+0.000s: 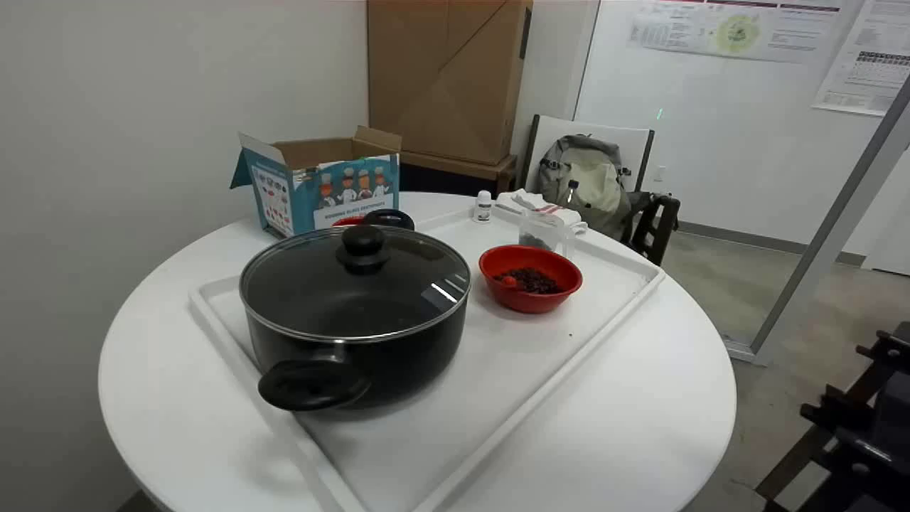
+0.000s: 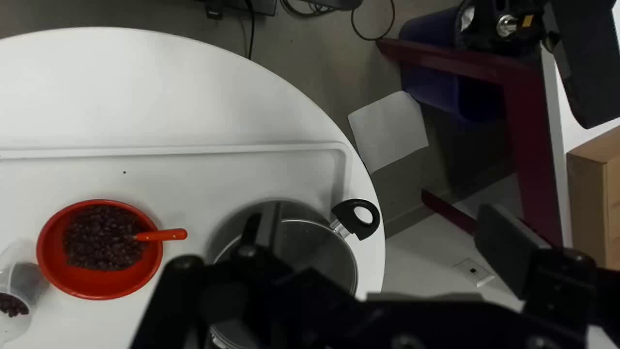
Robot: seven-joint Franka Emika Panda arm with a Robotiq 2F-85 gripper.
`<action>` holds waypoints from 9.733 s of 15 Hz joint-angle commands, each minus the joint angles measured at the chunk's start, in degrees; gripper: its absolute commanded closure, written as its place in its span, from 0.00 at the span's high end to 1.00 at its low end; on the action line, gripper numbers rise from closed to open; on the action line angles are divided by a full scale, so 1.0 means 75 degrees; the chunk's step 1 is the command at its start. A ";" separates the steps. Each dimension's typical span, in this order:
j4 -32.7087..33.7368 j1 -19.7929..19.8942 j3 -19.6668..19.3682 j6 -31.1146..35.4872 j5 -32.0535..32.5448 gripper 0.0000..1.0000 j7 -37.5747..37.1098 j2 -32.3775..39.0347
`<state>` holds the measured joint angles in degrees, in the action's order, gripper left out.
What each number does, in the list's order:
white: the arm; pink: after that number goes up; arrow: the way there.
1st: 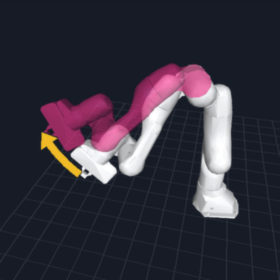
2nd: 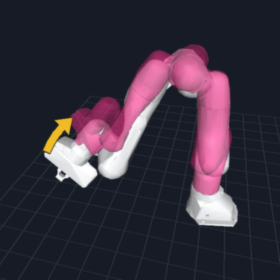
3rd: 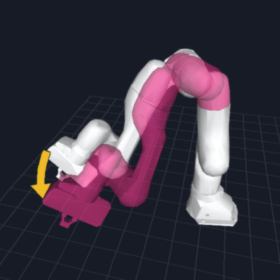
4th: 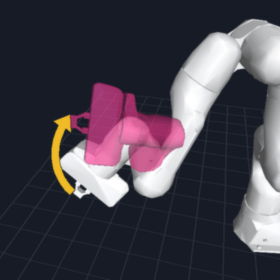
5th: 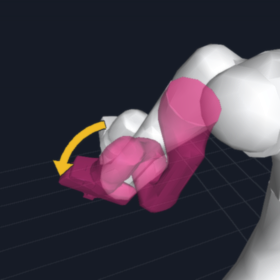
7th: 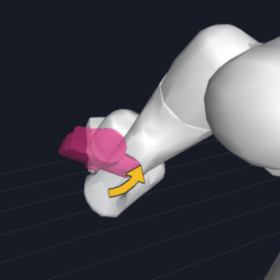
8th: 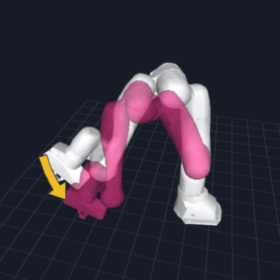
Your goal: Pour some beans out of the jar into the red bowl
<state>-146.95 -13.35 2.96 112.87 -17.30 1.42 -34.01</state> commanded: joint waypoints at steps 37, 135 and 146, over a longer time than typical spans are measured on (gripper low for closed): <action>0.3636 0.3100 -0.1358 0.3641 0.2768 1.00 0.1688 0.7002; 0.3840 0.1141 -0.0338 0.0629 1.1893 0.10 0.5693 0.8001; 0.3066 0.0949 -0.0001 0.0258 1.6514 0.10 0.0419 0.8391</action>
<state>-122.66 -5.79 2.43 117.16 100.97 12.30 28.94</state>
